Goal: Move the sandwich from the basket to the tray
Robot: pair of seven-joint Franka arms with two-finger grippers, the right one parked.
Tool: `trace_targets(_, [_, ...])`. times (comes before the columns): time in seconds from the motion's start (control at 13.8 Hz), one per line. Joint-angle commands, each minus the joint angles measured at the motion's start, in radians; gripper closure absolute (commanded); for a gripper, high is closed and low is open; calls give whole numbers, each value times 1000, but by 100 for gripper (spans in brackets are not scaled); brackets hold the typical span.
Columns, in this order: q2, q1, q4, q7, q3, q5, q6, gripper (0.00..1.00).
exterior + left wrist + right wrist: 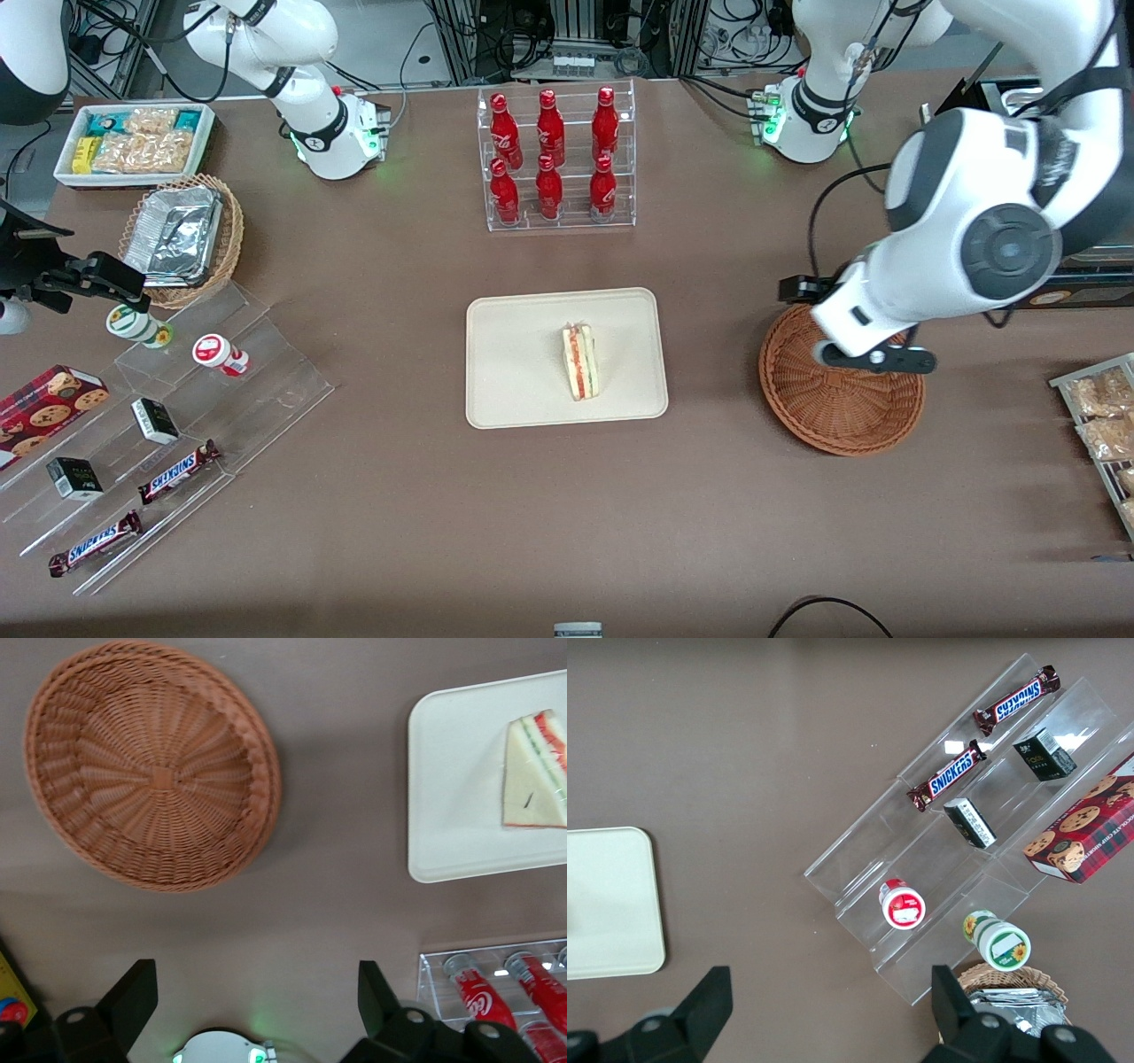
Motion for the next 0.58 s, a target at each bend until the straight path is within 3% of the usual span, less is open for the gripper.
trace_targets(0.0, [-92, 21, -91, 18, -7, 4, -4, 0])
trace_targets(0.51, [-224, 305, -156, 34, -217, 32, -97, 0])
